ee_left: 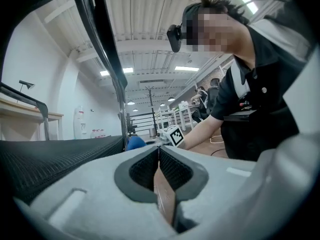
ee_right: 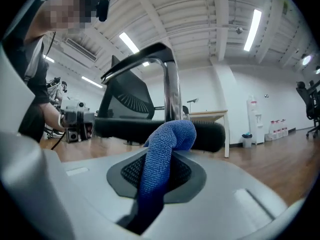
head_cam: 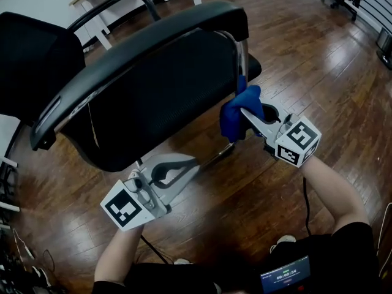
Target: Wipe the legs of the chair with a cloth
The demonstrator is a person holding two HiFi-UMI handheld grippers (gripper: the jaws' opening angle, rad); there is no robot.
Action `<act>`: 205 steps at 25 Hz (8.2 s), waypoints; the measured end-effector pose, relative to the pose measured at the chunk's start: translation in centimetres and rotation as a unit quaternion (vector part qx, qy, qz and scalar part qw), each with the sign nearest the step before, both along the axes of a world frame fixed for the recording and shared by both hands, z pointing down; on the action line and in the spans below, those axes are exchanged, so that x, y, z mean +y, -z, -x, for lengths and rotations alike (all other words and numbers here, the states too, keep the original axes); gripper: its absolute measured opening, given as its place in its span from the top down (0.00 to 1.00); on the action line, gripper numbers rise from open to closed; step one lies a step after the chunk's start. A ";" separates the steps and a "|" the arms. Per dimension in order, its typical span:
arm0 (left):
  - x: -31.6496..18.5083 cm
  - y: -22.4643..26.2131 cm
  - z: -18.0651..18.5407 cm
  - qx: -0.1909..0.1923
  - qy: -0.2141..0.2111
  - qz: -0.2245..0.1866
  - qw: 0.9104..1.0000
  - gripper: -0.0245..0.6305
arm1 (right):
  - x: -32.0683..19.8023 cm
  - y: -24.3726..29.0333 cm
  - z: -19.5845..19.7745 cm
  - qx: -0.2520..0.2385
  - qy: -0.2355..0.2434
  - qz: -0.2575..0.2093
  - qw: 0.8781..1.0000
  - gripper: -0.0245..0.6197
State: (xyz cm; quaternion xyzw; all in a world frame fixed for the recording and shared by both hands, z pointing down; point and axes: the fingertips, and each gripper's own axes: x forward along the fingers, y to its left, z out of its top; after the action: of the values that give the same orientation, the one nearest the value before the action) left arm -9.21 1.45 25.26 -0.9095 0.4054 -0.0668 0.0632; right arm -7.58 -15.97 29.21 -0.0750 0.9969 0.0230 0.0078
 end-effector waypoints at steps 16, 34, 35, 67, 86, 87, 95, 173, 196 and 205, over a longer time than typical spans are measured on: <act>0.3 -0.3 1.2 0.009 0.014 0.005 1.000 0.96 | -0.5 12.0 -1.2 -0.118 -0.002 -0.035 0.992 0.87; -0.1 -0.9 -0.3 0.000 -0.008 0.011 1.000 0.96 | -1.8 -7.6 -0.3 0.068 -0.011 0.061 0.996 0.87; -0.1 -1.0 -0.5 0.000 -0.011 0.011 1.000 0.96 | -1.8 -4.6 -0.5 0.040 -0.009 0.048 0.998 0.87; 0.4 -1.0 -0.7 -0.006 -0.008 0.015 1.000 0.96 | -2.4 -16.8 -0.2 0.177 -0.054 0.101 0.978 0.87; 0.7 -1.0 -0.5 -0.002 -0.005 0.015 1.000 0.96 | -1.5 8.2 -1.0 -0.095 -0.026 -0.021 0.995 0.87; 0.6 -1.0 -0.7 -0.001 -0.007 0.014 1.000 0.96 | -1.8 6.1 -1.0 -0.074 -0.029 -0.014 0.997 0.87; 0.6 -1.0 -1.4 -0.011 -0.004 0.029 1.000 0.96 | -3.9 -16.0 -0.7 0.167 -0.055 0.069 0.982 0.87; 1.3 -1.5 -1.0 0.013 -0.007 0.030 0.999 0.96 | -3.7 -22.2 -0.4 0.232 -0.106 0.145 0.956 0.87; 1.8 -0.4 -1.2 0.027 -0.017 0.013 0.999 0.96 | 12.1 6.7 3.4 -0.060 0.252 0.057 0.964 0.88; 1.9 -0.5 -2.1 0.024 -0.029 0.015 0.999 0.96 | 12.3 8.1 3.3 -0.070 0.250 0.042 0.965 0.88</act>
State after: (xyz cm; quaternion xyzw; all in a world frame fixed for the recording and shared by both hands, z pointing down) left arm -7.15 3.36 25.80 -0.9233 0.3788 -0.0488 0.0418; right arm -10.85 -3.69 21.14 0.1751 0.9809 -0.0268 0.0803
